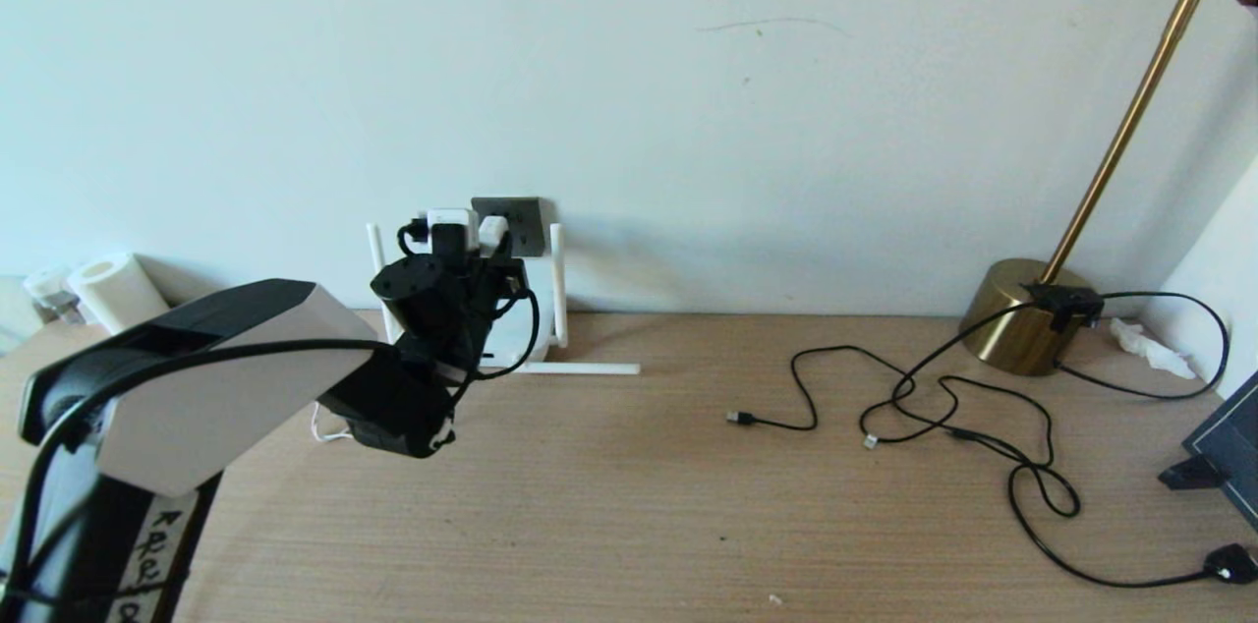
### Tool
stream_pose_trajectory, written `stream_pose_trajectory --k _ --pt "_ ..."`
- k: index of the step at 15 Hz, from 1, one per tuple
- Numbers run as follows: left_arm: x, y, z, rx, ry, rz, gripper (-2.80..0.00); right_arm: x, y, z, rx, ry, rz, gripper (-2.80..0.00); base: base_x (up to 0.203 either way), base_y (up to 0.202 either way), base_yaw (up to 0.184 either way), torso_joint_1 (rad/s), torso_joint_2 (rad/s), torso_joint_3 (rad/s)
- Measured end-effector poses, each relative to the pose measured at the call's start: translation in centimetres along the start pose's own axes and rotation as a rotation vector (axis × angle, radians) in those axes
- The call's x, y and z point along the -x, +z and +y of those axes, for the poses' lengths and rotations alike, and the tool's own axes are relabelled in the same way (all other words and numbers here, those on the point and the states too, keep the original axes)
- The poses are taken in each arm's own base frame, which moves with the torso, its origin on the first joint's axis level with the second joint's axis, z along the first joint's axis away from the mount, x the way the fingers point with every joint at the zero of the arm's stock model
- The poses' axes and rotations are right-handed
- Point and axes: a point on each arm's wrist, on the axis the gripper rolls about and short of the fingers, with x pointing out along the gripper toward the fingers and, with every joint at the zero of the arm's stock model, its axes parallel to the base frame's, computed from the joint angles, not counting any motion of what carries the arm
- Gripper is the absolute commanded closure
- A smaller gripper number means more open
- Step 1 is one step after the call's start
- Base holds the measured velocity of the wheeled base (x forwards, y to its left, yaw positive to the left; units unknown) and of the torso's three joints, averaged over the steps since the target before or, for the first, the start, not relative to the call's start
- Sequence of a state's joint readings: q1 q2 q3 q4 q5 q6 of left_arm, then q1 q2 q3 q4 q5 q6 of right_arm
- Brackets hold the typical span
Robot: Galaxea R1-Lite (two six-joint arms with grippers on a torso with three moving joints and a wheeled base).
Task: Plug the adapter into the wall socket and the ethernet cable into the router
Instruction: Plug plug into socket
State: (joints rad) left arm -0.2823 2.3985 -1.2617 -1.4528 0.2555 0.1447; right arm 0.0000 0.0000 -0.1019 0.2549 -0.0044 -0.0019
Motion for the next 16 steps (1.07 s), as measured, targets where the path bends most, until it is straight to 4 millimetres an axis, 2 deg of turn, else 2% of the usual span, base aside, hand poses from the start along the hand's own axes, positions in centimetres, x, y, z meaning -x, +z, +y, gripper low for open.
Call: stream_pose_trajectory --k 16 --pt "-0.2 -0.06 0.3 -0.007 0.002 0.011 0.0 0.0 0.01 0.0 0.0 0.0 0.0 0.0 0.0 0.0 0.0 0.0 0.0 0.0"
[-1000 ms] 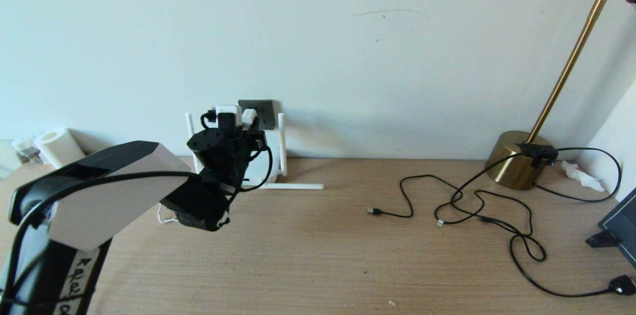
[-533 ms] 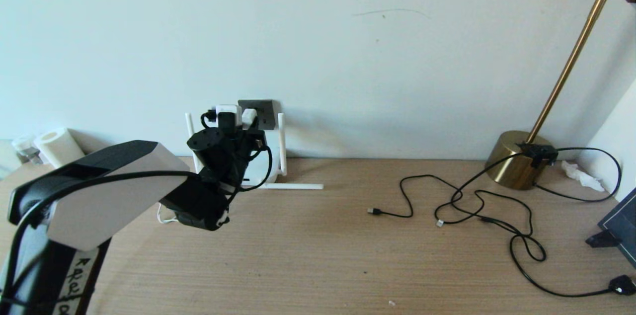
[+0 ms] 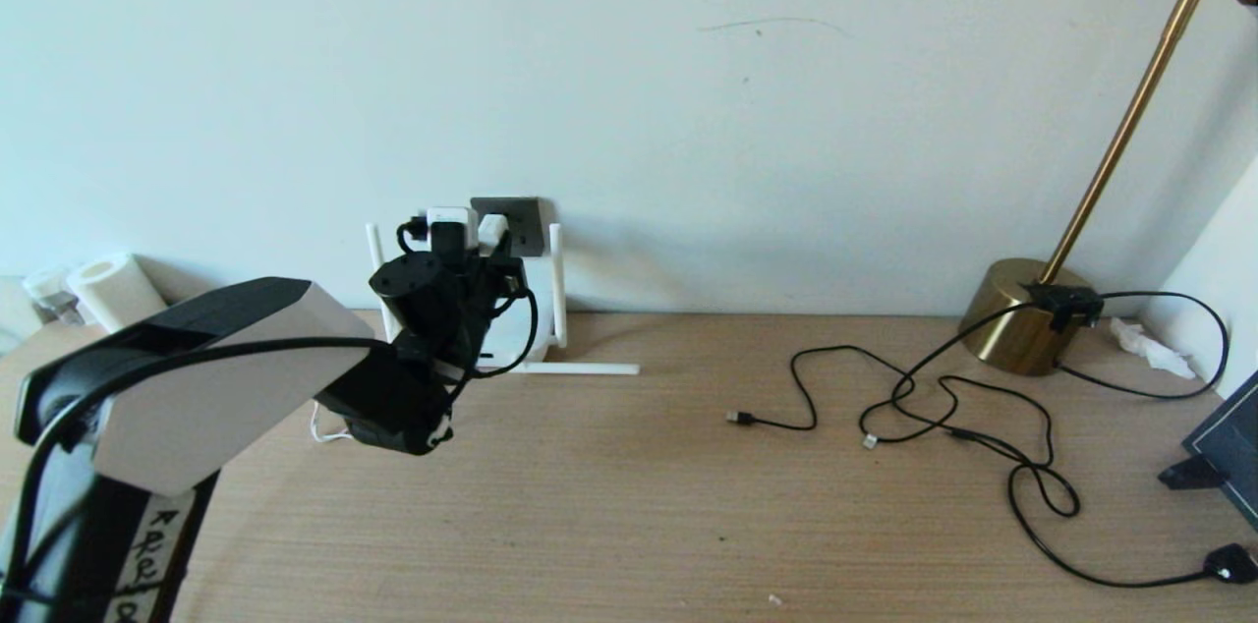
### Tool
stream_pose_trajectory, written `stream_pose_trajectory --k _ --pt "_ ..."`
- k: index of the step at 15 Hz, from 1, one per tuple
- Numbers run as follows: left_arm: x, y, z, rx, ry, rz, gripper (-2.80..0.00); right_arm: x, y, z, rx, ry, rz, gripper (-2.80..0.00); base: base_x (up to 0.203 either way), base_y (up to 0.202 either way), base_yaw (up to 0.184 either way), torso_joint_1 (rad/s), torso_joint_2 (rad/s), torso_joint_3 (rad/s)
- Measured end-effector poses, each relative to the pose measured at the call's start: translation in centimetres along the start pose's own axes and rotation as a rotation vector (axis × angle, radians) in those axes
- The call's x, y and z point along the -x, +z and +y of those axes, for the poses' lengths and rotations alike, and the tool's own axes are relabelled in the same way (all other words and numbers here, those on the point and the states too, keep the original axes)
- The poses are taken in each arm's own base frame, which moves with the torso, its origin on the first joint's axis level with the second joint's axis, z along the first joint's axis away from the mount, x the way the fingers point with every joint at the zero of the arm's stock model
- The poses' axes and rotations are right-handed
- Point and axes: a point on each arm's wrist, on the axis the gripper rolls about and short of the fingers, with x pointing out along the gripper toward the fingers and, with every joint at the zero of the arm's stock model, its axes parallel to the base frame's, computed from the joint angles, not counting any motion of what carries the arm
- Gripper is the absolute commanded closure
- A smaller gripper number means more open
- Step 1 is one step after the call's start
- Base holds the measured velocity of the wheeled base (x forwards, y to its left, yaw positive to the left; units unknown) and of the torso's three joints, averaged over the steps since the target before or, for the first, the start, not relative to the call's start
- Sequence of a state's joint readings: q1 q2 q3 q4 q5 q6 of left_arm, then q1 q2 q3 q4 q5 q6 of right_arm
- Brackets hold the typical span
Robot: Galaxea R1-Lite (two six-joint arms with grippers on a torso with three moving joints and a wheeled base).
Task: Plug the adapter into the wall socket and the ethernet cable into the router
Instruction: Plug plug into socket
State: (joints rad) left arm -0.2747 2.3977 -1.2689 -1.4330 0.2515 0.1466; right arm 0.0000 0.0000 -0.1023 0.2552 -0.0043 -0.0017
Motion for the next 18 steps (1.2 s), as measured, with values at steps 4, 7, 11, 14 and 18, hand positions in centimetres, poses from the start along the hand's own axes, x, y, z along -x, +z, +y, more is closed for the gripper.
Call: stream_pose_trajectory --k 4,7,11,14,18 --pt "-0.06 -0.12 0.05 -0.001 0.002 0.001 0.0 0.0 -0.01 0.0 0.0 0.0 0.0 0.0 0.0 0.0 0.0 0.0 0.0 0.0" --pt "-0.13 -0.18 -0.02 0.0 0.005 0.0 0.0 0.0 -0.01 0.0 0.0 0.0 0.0 0.0 0.0 0.0 0.0 0.0 0.0 0.0" --pt "-0.26 -0.23 -0.06 0.0 0.007 -0.001 0.0 0.0 0.0 0.0 0.001 0.0 0.0 0.0 0.0 0.0 0.0 0.0 0.0 0.0" --pt "-0.42 -0.27 -0.1 0.0 0.009 -0.001 0.0 0.0 -0.01 0.0 0.001 0.0 0.0 0.0 0.0 0.0 0.0 0.0 0.0 0.0" --pt "-0.66 -0.33 -0.17 0.002 0.01 -0.005 0.0 -0.01 -0.01 0.0 0.0 0.0 0.0 0.0 0.0 0.0 0.0 0.0 0.0 0.0"
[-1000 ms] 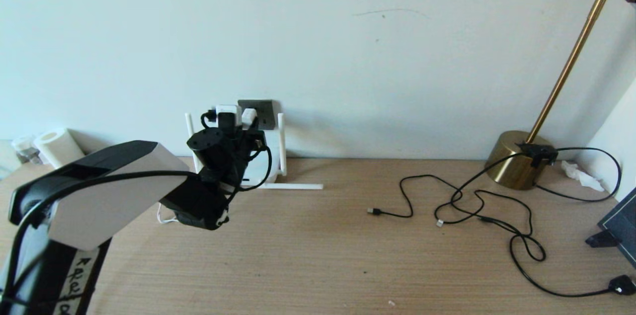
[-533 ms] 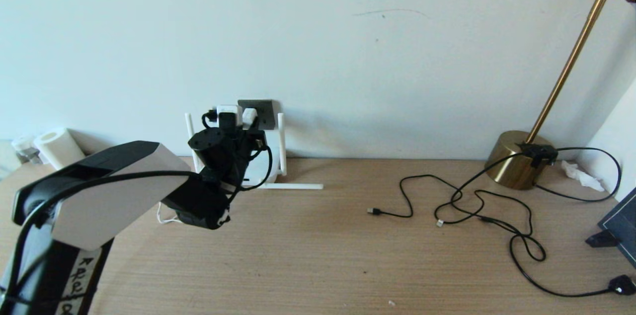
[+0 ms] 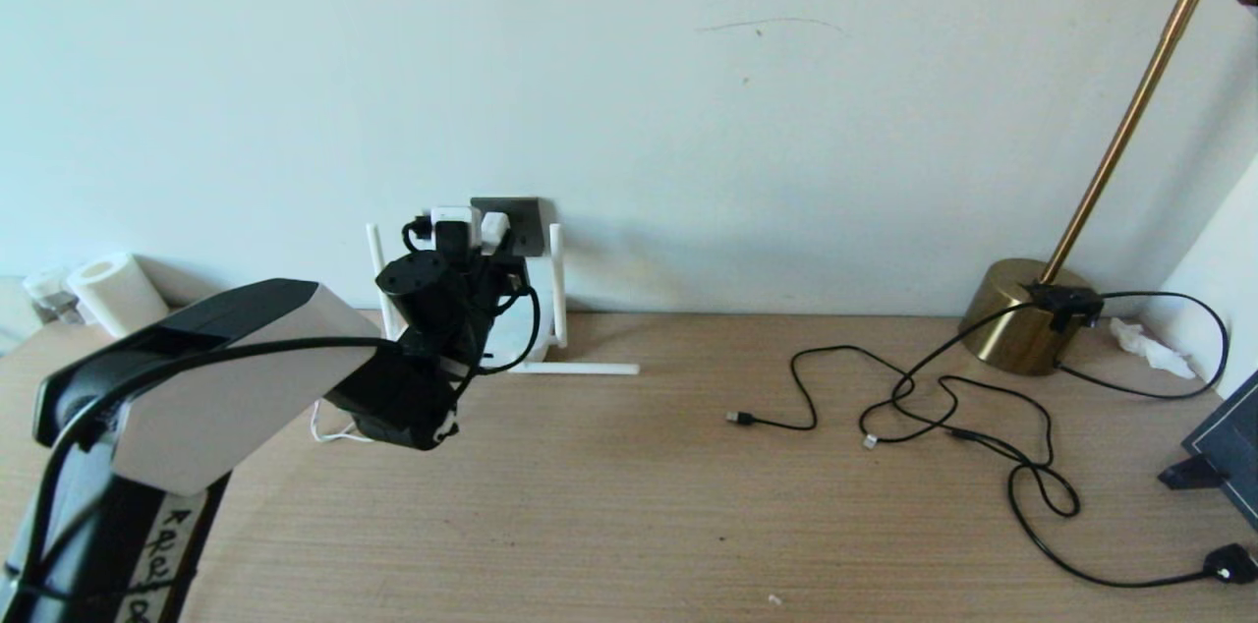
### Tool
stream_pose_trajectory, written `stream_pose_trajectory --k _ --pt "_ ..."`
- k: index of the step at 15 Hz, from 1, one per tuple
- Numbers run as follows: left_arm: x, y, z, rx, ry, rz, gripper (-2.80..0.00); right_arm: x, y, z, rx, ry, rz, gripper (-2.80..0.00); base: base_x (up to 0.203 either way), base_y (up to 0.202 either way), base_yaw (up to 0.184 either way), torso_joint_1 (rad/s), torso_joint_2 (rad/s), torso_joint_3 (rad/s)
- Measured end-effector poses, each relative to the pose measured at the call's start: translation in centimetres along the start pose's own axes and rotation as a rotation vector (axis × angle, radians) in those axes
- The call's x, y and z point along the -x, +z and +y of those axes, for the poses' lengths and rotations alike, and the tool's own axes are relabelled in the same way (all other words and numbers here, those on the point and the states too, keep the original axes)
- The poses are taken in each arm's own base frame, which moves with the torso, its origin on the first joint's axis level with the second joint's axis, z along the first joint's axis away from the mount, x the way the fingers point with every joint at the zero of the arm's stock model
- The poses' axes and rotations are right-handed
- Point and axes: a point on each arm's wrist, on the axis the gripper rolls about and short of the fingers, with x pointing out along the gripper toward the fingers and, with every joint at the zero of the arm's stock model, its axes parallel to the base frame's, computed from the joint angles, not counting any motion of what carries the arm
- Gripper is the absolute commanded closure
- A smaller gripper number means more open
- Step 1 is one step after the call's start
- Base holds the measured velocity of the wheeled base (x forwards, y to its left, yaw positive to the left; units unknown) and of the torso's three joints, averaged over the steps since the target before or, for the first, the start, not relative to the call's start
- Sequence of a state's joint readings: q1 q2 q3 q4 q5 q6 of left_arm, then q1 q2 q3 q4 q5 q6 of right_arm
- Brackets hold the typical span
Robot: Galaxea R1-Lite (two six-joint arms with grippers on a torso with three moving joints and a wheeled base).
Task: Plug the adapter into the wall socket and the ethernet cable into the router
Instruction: Plug plug into socket
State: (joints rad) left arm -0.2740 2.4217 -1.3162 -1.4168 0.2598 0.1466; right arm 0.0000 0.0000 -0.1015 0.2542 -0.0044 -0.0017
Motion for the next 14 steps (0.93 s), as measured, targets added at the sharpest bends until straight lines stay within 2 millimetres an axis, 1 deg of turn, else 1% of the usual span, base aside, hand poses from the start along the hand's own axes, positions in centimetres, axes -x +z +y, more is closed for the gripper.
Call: stream_pose_trajectory --k 14 --pt "-0.42 -0.36 -0.21 -0.001 0.021 0.011 0.0 0.0 0.0 0.0 0.001 0.0 0.0 0.0 0.0 0.0 0.0 0.0 0.0 0.0"
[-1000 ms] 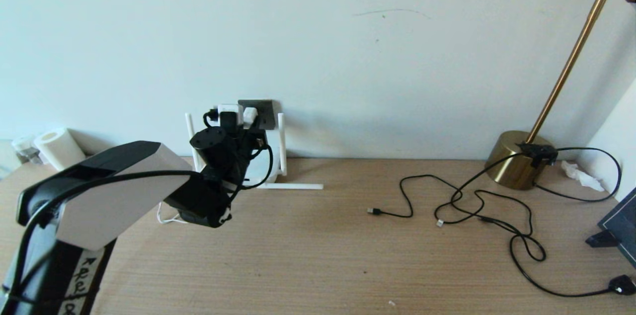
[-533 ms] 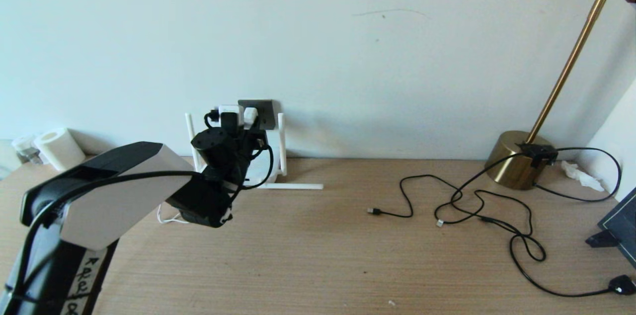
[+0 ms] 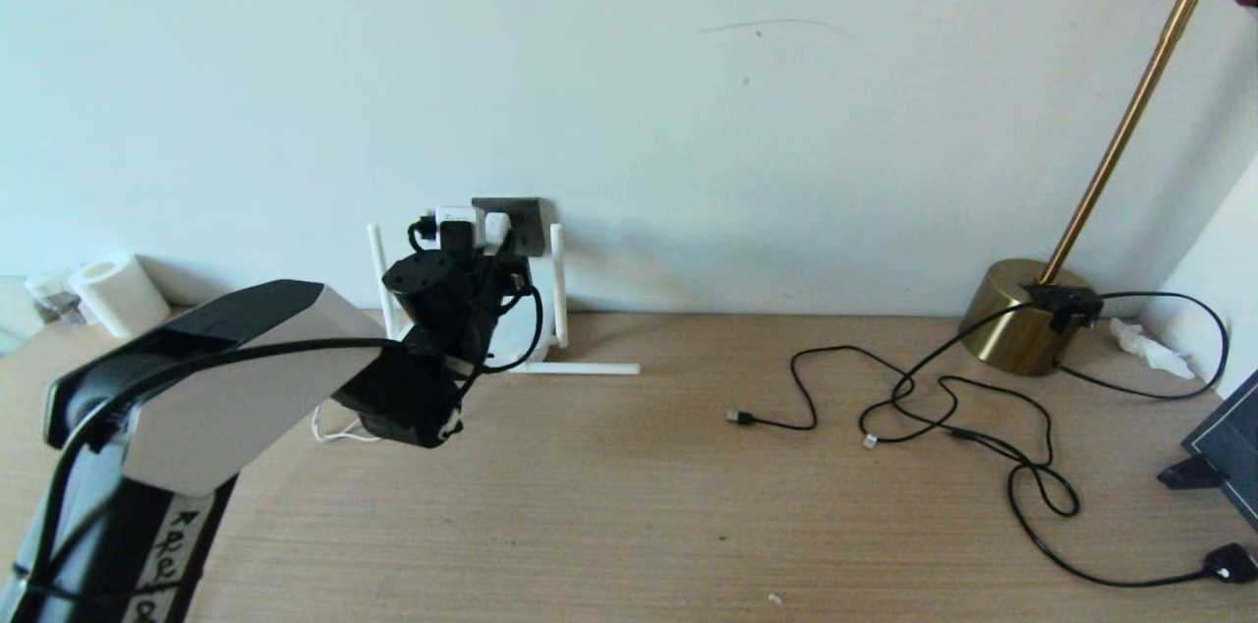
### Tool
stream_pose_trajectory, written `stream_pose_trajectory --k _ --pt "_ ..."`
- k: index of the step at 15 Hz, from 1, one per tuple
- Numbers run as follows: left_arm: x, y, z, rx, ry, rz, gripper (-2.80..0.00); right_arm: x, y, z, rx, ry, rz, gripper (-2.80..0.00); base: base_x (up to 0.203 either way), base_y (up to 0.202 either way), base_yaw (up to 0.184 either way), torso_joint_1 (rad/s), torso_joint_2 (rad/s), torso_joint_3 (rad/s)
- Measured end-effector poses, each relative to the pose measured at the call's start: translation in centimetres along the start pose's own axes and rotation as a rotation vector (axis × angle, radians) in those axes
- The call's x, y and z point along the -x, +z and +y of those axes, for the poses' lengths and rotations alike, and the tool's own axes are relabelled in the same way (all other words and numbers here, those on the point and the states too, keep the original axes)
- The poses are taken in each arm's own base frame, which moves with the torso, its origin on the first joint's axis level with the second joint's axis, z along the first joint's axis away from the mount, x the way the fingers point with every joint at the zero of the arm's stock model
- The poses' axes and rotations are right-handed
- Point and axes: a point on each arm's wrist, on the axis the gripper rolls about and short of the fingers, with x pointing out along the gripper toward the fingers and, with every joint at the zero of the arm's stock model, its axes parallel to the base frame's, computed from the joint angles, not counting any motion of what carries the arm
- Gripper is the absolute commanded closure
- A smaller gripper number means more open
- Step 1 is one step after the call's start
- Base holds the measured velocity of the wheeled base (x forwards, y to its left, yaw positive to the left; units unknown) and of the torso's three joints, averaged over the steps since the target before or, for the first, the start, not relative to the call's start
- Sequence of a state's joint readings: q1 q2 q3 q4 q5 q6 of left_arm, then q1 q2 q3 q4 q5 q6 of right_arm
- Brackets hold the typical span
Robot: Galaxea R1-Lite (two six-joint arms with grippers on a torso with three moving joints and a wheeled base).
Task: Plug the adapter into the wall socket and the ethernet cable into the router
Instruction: Plug plug into socket
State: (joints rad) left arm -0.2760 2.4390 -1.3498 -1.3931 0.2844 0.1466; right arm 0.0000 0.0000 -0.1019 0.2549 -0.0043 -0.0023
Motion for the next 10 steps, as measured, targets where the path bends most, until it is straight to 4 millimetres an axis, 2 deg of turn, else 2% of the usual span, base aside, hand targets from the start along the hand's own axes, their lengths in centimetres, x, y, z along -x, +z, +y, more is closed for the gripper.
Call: stream_pose_trajectory --k 10 --pt "-0.65 0.21 -0.56 0.008 0.004 -0.011 0.0 0.0 0.0 0.0 0.0 0.0 0.0 0.0 0.0 0.0 0.0 0.0 0.0 0.0"
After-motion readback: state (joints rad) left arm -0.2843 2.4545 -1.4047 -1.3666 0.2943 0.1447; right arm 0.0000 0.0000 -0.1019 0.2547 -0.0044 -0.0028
